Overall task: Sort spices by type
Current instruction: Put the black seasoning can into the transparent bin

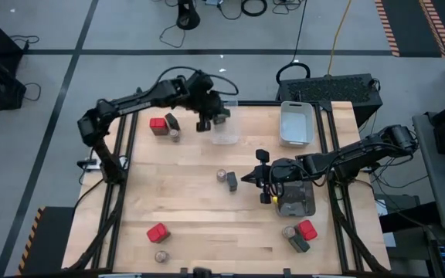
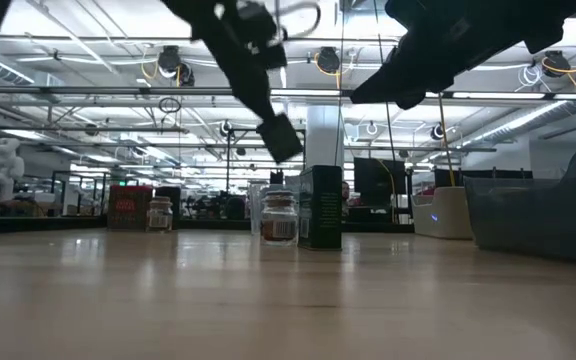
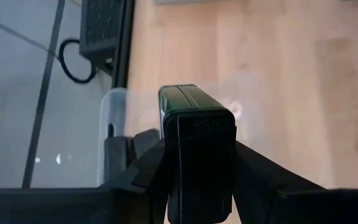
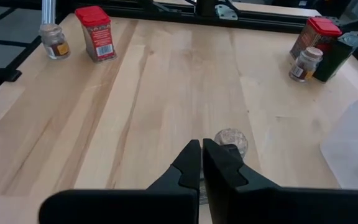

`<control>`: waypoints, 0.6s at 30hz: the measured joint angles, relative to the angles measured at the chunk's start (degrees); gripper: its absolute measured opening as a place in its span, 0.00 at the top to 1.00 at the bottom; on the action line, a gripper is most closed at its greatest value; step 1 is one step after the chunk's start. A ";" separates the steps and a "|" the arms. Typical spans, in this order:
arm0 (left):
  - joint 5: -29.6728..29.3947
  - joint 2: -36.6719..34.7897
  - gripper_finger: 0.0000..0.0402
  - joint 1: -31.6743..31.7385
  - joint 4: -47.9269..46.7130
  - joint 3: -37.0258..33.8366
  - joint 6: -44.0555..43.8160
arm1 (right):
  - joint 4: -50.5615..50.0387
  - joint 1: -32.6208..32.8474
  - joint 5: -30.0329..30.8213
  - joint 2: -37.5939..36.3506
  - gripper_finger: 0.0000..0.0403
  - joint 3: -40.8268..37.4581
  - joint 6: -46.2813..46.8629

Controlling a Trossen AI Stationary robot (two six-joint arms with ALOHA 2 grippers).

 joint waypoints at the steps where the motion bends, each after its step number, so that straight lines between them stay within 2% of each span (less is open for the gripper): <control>1: 0.21 1.17 0.65 0.82 0.40 0.00 0.02 | -0.03 0.00 0.00 0.00 1.00 0.00 -0.13; 4: 1.38 4.00 0.65 2.49 1.17 -0.02 -0.01 | -0.50 0.00 0.00 0.00 1.00 0.00 -0.28; 9: 6.83 7.27 0.65 3.02 0.74 -0.01 -0.17 | -2.06 -0.03 0.05 0.00 1.00 0.00 -0.37; 18: 6.67 9.39 0.65 2.90 1.17 -0.04 1.27 | -3.06 -1.11 0.33 0.00 1.00 0.00 -0.77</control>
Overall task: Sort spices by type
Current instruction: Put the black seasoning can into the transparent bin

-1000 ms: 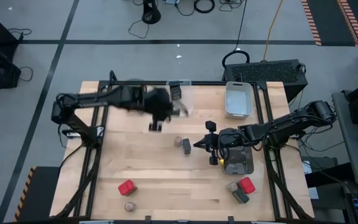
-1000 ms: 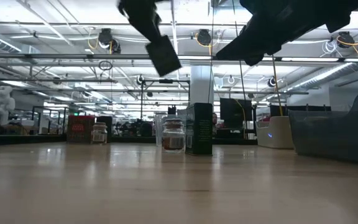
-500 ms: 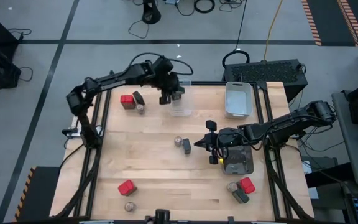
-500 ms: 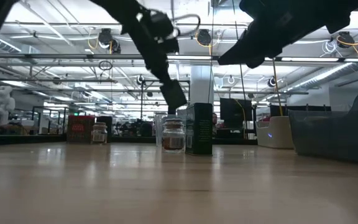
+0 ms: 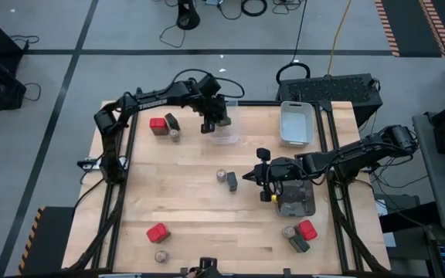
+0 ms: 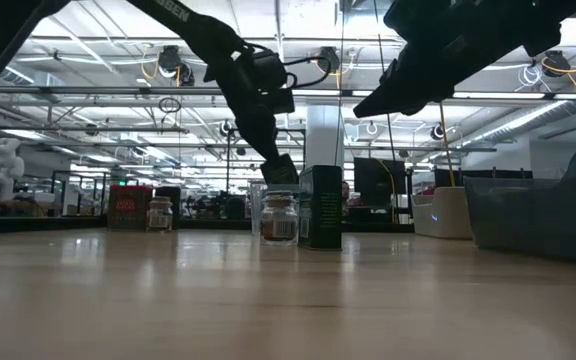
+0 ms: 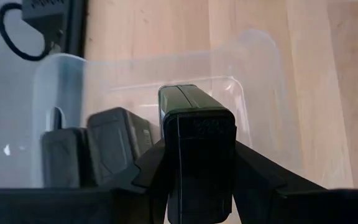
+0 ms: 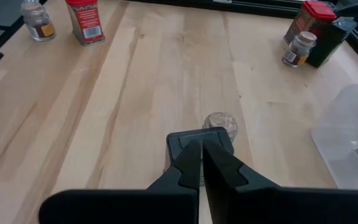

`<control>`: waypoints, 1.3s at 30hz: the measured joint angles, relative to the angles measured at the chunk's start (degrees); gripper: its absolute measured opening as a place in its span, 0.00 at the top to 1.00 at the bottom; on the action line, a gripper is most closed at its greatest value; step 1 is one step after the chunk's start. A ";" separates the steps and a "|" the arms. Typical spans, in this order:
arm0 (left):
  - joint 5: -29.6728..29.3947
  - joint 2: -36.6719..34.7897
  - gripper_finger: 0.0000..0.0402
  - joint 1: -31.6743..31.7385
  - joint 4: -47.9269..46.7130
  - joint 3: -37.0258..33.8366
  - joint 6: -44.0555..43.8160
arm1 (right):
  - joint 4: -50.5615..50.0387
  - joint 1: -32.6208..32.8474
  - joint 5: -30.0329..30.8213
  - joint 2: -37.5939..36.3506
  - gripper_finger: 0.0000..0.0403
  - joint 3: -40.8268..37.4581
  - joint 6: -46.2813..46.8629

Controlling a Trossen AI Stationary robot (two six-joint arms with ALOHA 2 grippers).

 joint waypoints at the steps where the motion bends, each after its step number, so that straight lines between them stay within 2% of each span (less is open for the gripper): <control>1: -0.12 0.00 0.65 0.11 0.01 0.00 0.01 | -0.01 0.00 0.00 0.00 1.00 0.00 -0.01; 12: -0.69 -0.13 0.65 0.15 0.19 0.00 0.16 | 0.01 0.00 -0.02 0.00 1.00 0.01 -0.17; 17: -4.39 -0.13 0.65 0.23 -1.33 -0.03 0.12 | 0.01 0.00 -0.02 0.00 1.00 0.00 0.32; 27: -4.40 -0.12 0.65 0.42 -1.75 -0.07 0.14 | 0.01 0.00 -0.02 0.00 1.00 0.02 0.44; 39: -3.99 4.03 0.65 0.48 -1.74 -0.07 -0.05 | 0.01 0.00 -0.04 0.00 1.00 0.00 0.46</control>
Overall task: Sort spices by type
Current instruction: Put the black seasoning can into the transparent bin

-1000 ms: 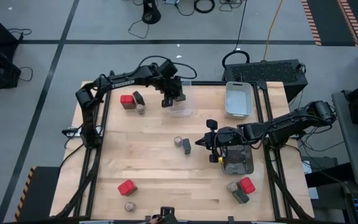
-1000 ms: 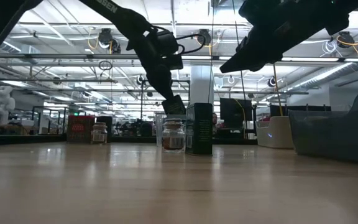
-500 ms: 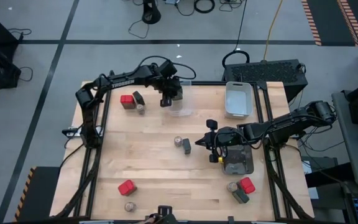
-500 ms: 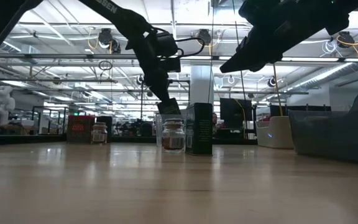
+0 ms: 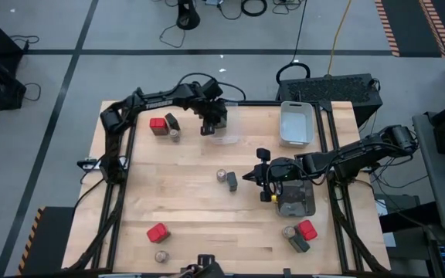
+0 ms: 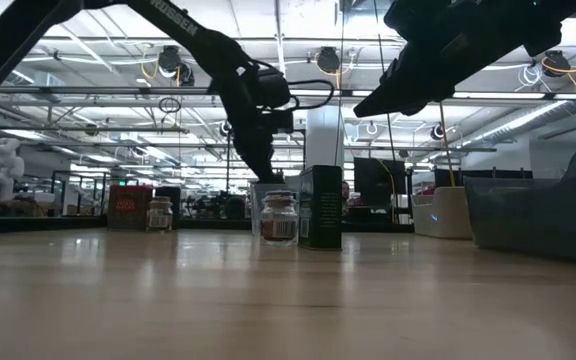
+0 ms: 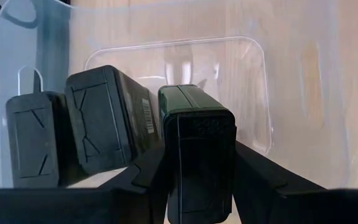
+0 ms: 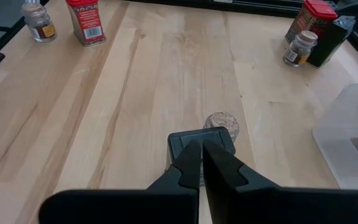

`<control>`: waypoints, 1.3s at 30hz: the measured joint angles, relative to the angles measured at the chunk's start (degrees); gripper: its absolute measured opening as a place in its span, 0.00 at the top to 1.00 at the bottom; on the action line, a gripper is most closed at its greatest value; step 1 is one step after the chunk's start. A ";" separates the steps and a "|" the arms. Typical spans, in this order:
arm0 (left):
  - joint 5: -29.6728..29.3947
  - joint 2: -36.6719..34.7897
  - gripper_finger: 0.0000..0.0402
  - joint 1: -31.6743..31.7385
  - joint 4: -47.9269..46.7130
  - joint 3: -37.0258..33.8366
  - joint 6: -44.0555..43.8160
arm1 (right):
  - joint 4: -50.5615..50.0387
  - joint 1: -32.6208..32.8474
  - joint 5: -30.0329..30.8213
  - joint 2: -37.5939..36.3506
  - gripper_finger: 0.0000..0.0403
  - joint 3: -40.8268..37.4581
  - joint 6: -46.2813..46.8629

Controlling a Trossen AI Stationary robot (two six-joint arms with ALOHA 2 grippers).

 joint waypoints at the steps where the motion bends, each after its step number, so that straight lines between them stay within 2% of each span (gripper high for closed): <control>1: 0.00 0.19 0.65 0.00 0.19 0.00 0.04 | 0.00 0.00 0.00 0.00 1.00 0.00 0.00; 7: -0.97 0.55 0.64 0.00 3.64 0.00 0.12 | 0.00 0.00 0.00 0.00 1.00 0.00 -0.07; 15: -3.96 0.63 0.49 0.00 4.28 0.00 -0.15 | 0.00 0.00 0.00 0.00 1.00 0.00 -0.04; 20: -4.08 0.63 0.43 -0.11 4.11 0.00 -0.20 | 0.00 0.00 0.00 0.00 1.00 0.00 -0.04; 26: -4.11 -0.11 0.43 -0.75 3.38 0.00 -0.22 | -0.02 0.00 0.00 0.00 1.00 0.00 -0.04; 35: -5.54 -5.10 0.43 -2.00 3.19 0.03 -0.18 | -0.06 0.02 0.00 -0.02 1.00 0.01 -0.54; 39: -7.59 -7.32 0.43 -2.41 -1.10 0.04 -0.20 | -0.29 0.02 0.00 -0.02 1.00 0.00 -0.21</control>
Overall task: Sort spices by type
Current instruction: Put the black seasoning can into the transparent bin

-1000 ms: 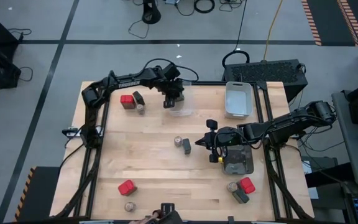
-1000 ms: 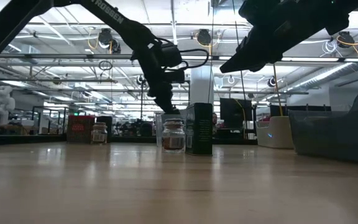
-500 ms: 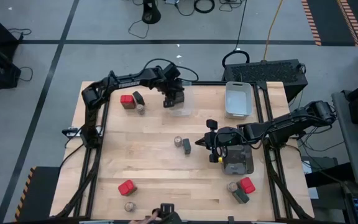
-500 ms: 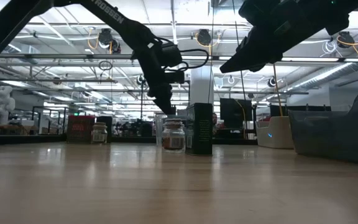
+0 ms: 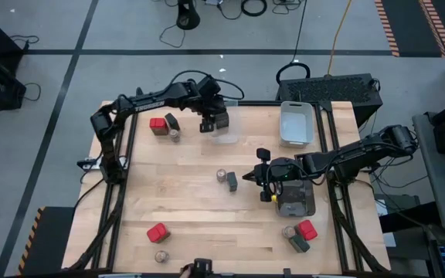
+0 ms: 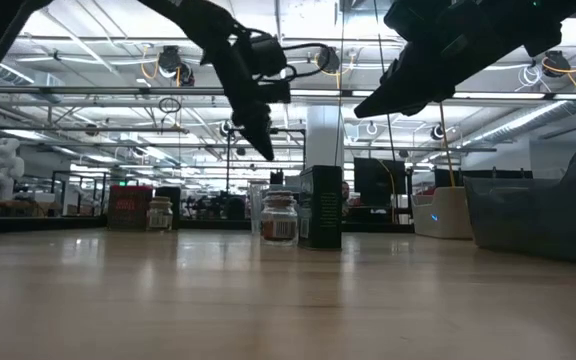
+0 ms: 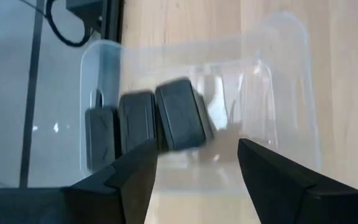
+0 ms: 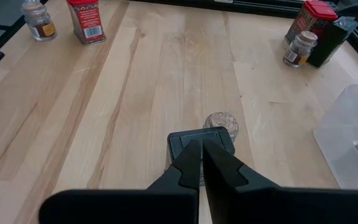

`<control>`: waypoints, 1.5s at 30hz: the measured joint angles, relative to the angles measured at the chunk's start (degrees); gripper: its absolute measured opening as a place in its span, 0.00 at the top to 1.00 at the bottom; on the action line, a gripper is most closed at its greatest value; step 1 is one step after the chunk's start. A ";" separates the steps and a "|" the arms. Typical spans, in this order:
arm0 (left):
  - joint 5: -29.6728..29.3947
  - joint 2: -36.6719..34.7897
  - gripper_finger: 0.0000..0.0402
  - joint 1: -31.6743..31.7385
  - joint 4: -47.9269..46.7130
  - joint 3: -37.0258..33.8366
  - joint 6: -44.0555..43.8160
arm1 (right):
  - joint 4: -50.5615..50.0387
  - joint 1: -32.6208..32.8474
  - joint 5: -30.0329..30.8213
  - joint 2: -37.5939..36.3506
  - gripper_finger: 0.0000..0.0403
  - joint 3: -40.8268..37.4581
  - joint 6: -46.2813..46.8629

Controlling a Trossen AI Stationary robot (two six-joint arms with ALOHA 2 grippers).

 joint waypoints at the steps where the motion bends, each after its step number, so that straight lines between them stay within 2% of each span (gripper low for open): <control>1: -0.61 -0.82 0.43 -0.02 -1.67 0.00 -0.02 | -0.30 0.00 0.00 0.00 1.00 0.00 0.02; 11: -0.73 -10.86 0.43 1.45 -19.78 0.00 -8.18 | -1.59 0.00 0.00 0.00 1.00 0.00 0.17; 18: -1.88 -17.51 0.43 2.41 -28.09 -0.25 -16.39 | -1.74 0.00 -0.02 0.00 1.00 0.00 0.19; 24: 2.62 -24.16 0.43 -0.28 -29.11 -5.89 -23.95 | -1.83 0.00 -0.04 0.00 1.00 0.02 0.63; 30: 2.32 -30.11 0.43 -6.57 -29.27 -13.59 -27.55 | -1.81 0.00 -0.04 0.00 1.00 0.00 0.65; 34: 1.90 -33.15 0.43 -9.98 -28.81 -18.54 -33.21 | -1.81 0.04 -0.05 0.00 1.00 0.00 1.41; 42: 0.56 -35.34 0.43 -18.24 -25.66 -25.81 -38.58 | -1.82 0.04 -0.07 0.00 1.00 0.00 2.18; 45: -0.06 -35.38 0.43 -20.31 -20.75 -27.88 -39.67 | -1.87 0.04 -0.07 0.00 1.00 0.00 2.66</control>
